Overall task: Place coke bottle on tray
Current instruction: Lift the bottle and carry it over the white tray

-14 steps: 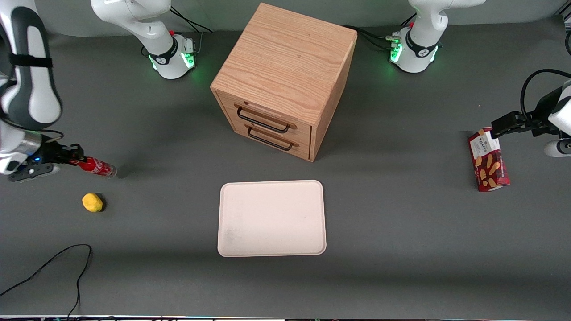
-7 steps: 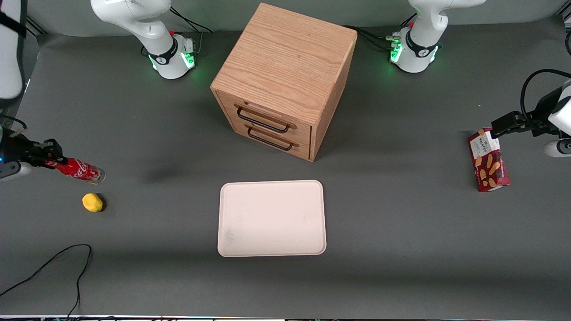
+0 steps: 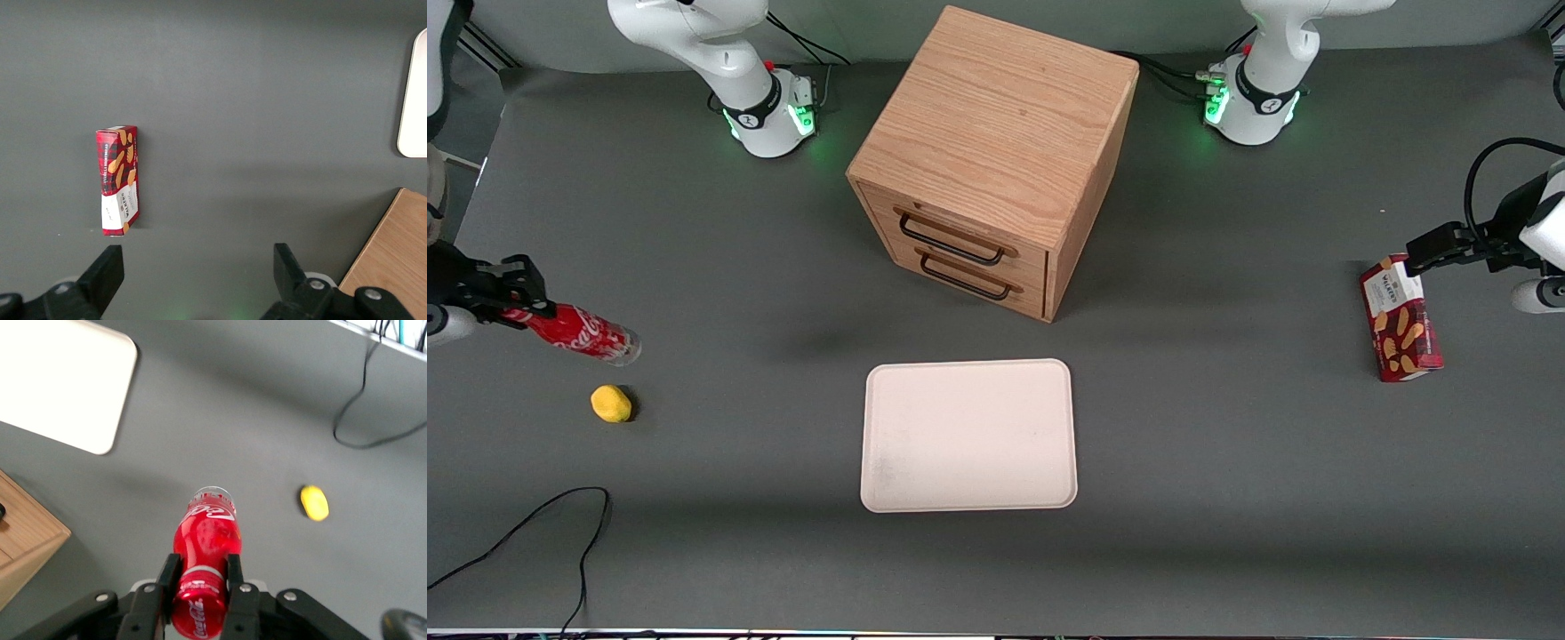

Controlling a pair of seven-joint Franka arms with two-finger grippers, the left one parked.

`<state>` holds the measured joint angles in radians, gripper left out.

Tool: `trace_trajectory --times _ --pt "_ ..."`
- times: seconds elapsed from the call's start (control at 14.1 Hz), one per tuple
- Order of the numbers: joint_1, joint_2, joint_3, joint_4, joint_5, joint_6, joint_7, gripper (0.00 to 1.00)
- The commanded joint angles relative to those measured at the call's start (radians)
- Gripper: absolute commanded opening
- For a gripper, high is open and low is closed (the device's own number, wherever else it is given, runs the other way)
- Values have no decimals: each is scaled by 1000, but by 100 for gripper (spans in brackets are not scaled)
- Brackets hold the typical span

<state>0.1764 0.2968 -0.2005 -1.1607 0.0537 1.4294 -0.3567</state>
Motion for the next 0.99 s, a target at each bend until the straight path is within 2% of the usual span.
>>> trace_trajectory --times 0.0,0.28,0.43,0.71,0.78,0.92 --pt "-6 108 93 176 -9 -41 120 8" --pt "-2 208 228 208 -17 29 278 9" --pt "21 246 285 210 -88 69 301 9" --pt "28 340 455 208 -242 163 473 10" --pt "29 367 479 208 -270 192 502 9" --pt "43 421 487 203 -282 262 530 9"
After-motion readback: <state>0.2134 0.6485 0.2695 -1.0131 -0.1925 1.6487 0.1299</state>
